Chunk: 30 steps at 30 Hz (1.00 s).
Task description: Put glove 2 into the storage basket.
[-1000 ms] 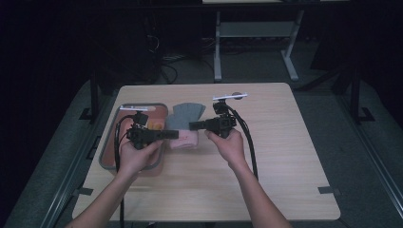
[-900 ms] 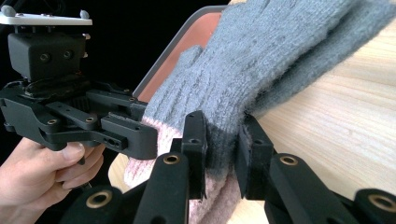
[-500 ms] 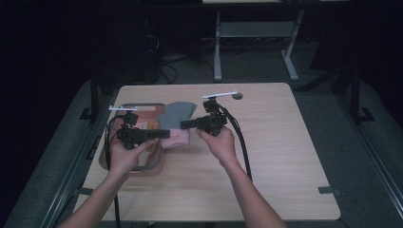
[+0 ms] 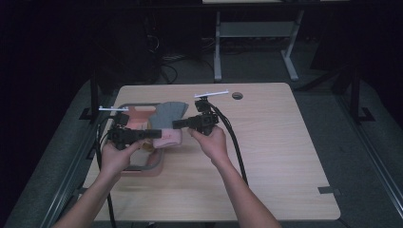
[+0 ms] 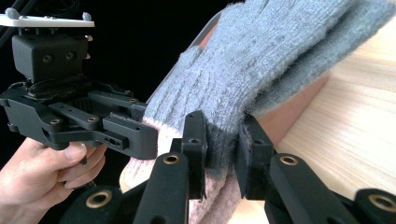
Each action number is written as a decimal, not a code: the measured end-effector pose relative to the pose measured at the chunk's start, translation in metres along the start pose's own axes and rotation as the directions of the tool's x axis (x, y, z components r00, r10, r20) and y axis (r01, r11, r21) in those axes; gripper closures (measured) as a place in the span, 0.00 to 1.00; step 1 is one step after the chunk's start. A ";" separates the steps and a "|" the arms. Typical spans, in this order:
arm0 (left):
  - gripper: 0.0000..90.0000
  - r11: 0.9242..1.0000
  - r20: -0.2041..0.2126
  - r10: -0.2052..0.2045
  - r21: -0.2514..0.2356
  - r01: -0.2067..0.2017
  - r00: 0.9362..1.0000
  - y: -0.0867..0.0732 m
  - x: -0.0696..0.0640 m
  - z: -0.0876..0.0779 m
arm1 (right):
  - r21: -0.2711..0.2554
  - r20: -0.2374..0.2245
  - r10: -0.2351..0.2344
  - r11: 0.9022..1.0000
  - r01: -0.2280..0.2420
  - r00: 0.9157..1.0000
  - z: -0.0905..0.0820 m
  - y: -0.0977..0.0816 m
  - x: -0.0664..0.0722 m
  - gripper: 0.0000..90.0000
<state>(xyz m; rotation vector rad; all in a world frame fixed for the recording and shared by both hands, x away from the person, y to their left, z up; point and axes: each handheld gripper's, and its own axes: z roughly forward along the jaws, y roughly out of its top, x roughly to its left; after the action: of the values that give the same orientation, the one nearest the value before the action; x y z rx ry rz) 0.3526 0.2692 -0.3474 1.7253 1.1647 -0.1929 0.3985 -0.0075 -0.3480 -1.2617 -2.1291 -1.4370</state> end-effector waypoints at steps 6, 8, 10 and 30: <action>0.77 1.000 -0.010 -0.003 -0.005 0.003 1.000 -0.001 0.005 -0.009 | 0.004 -0.010 -0.007 1.000 0.007 1.000 0.009 0.003 0.005 0.84; 0.77 1.000 -0.013 -0.004 -0.008 0.004 1.000 -0.001 0.006 -0.012 | 0.006 -0.014 -0.005 1.000 0.005 1.000 0.012 0.004 0.006 0.84; 0.77 1.000 -0.017 -0.006 -0.007 0.006 1.000 -0.001 0.008 -0.014 | 0.008 -0.018 -0.005 1.000 0.005 1.000 0.014 0.005 0.007 0.84; 0.79 0.999 -0.046 -0.032 0.015 0.032 0.998 -0.004 0.027 -0.030 | 0.040 -0.034 0.006 0.999 -0.005 0.999 0.043 0.007 0.011 0.82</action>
<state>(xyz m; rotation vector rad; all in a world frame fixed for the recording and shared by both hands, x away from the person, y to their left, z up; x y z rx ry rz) 0.3520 0.3095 -0.3515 1.7331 1.2276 -0.1834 0.4080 0.0358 -0.3571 -1.2192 -2.1196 -1.3968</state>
